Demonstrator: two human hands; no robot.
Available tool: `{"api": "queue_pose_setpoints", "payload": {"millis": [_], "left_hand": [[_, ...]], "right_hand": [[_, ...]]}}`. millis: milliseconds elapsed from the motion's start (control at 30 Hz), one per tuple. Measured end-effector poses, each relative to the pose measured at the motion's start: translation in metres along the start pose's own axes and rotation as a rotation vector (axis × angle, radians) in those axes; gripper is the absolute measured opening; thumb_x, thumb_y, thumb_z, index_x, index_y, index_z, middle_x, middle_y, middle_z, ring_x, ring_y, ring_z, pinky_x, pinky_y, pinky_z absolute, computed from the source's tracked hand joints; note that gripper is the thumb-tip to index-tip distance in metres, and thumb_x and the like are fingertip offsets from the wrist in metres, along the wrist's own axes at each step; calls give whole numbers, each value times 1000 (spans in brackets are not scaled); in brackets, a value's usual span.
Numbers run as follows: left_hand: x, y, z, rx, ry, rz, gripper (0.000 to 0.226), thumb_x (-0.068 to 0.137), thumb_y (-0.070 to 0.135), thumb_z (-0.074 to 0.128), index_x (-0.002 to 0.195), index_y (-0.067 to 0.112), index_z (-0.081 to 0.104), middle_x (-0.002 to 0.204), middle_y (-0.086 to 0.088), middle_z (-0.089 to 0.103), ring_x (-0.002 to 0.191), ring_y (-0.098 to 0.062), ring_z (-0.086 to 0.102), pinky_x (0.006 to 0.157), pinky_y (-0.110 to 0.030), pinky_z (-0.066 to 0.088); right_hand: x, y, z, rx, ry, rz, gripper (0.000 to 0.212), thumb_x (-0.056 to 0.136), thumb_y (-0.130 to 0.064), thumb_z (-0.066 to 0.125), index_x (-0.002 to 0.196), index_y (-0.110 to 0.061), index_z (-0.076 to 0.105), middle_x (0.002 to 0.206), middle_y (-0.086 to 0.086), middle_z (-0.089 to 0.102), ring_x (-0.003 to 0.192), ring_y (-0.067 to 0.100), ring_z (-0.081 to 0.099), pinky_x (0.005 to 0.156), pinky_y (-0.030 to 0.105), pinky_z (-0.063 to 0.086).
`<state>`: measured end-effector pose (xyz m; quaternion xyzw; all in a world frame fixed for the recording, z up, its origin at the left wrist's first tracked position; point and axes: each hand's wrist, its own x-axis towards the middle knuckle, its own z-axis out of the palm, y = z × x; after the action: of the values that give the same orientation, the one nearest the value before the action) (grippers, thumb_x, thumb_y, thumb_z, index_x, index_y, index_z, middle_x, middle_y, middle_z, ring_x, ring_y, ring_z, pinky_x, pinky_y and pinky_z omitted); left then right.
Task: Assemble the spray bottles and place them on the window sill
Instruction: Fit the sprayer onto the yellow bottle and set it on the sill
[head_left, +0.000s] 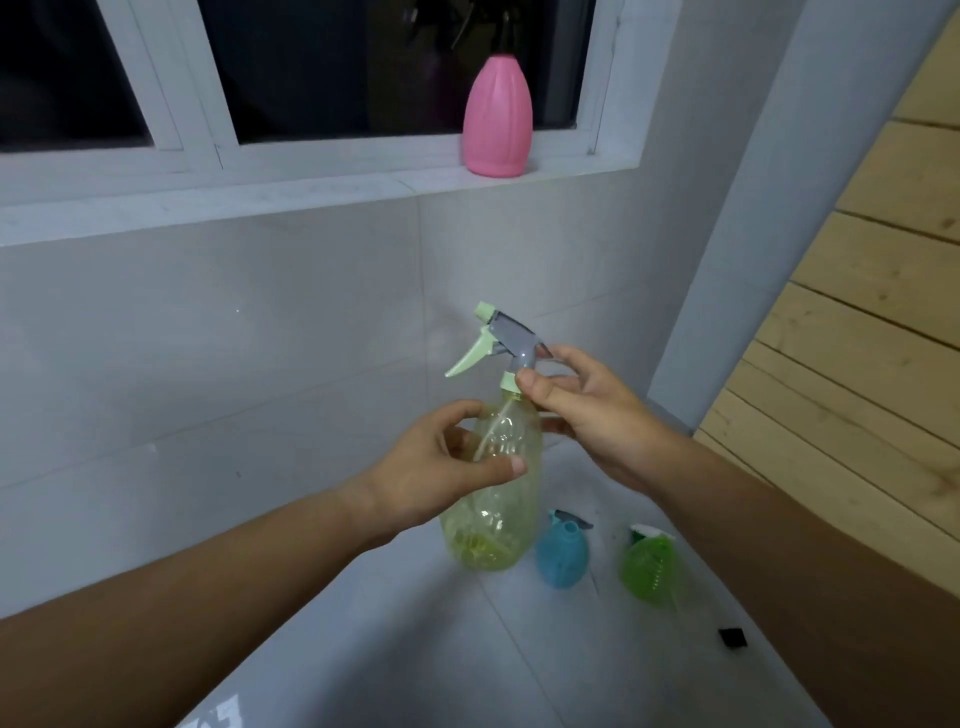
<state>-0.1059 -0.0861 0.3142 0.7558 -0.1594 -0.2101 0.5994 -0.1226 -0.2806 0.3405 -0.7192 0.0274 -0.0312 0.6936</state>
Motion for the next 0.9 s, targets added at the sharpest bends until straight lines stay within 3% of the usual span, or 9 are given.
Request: {"api": "queue_pose_setpoints", "payload": {"millis": [67,133,300,400,467,567,667,800,900], "left_hand": [[6,5,-6,-36,67,35,54,76,28,91,124,24,66,100,-17,75,80,-12,71,69,-25,57],[11,13,-11,-80,144,70,49,82,20,86,126,25,65,106,-13,77,81,-10,74,66,-18,54],[29,49,-23,-133,282,184,51,88,22,80,134,27,59,113,-3,76,93,-13,76,67,-16,55],[45,88,-37,-77,268,279,49,94,23,72,139,28,53,119,3,73,102,-7,73,84,-23,57],[60,118,-51,-3,261,317,50,97,20,68,142,24,47,126,4,69,108,-7,69,88,-23,54],[89,165,-76,145,352,343,57,95,23,71,144,16,43,134,0,62,109,-11,65,89,-25,53],[116,199,-100,183,405,380,53,93,23,74,141,15,51,126,-5,68,114,-20,67,101,-38,55],[148,223,-128,167,400,389,47,93,20,74,137,19,57,107,0,70,100,-13,69,83,-26,52],[168,221,-141,145,395,380,48,93,18,75,138,18,58,113,-5,72,103,-17,70,92,-32,56]], "right_hand": [[-2,-1,2,-75,40,18,53,79,-48,71,118,-15,57,109,6,72,102,21,70,88,38,57],[-4,-1,6,-147,41,29,36,91,-44,59,110,-13,61,107,4,70,101,19,67,84,36,56],[3,-21,20,-178,-43,-17,33,100,-42,43,127,-34,60,123,-10,67,113,8,63,86,30,53],[22,-53,23,-141,-53,-91,29,102,-39,38,126,-51,48,117,-32,60,99,-18,60,90,23,51],[43,-81,23,-130,-59,-132,28,104,-37,35,123,-54,44,113,-38,56,92,-26,58,88,17,50],[81,-124,24,-140,-48,-220,38,104,-41,30,140,-42,45,124,-30,58,107,-16,58,95,19,48],[127,-154,28,-126,-28,-248,49,103,-47,30,147,-29,41,134,-12,55,112,-1,56,101,30,46],[186,-168,34,-124,-36,-244,65,90,-63,37,147,-31,41,145,3,53,128,18,54,109,43,43],[210,-169,38,-166,-1,-256,74,81,-73,38,146,-37,41,146,-2,52,132,18,52,113,45,38]]}}
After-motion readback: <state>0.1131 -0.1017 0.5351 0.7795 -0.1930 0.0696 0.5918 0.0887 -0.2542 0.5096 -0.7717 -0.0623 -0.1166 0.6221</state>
